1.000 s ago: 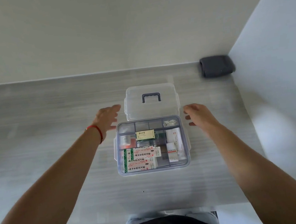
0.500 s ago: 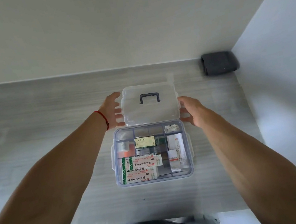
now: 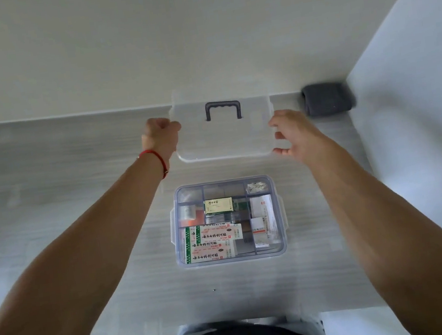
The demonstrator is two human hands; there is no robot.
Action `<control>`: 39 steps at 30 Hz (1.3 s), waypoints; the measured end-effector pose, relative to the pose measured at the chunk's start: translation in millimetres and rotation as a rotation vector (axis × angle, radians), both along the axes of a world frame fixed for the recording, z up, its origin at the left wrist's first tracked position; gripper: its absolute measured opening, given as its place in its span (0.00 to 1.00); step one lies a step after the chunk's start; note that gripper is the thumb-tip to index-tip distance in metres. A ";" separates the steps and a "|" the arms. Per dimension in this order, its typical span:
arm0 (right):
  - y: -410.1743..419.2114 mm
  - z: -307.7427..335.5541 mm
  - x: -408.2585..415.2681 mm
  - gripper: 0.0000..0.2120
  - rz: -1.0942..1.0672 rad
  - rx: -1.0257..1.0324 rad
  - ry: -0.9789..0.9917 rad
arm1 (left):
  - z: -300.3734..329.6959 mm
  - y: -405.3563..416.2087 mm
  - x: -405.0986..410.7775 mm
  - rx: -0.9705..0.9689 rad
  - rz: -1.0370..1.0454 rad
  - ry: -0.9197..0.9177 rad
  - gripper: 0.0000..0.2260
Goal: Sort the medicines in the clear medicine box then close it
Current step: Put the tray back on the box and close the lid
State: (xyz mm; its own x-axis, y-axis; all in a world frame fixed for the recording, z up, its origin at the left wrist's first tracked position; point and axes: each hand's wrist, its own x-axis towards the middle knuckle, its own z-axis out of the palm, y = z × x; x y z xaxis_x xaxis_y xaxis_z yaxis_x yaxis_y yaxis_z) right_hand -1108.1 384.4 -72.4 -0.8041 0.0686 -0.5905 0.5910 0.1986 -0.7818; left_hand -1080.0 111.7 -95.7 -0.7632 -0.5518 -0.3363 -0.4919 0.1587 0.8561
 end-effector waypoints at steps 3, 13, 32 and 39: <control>3.7 20.5 22.0 0.09 0.046 -0.042 0.028 | 23.6 0.3 33.2 -0.027 0.071 0.128 0.05; 43.9 4.6 144.8 0.19 0.226 0.219 0.188 | 14.3 30.3 198.7 -0.008 0.134 0.070 0.02; 45.4 -32.7 187.6 0.17 0.406 0.508 0.338 | -26.4 32.8 221.1 -0.091 0.076 -0.079 0.09; 44.9 -37.0 174.3 0.30 0.305 0.213 -0.048 | -25.2 19.2 219.3 0.458 0.123 -0.251 0.25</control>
State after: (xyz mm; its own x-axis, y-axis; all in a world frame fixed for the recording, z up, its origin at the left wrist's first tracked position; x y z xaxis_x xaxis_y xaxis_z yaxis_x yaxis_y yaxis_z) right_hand -933.8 429.3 -109.5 -0.7783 -0.0445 -0.6263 0.5145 0.5266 -0.6768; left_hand -860.6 130.9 -120.9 -0.5673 -0.3858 -0.7275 -0.6822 -0.2746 0.6777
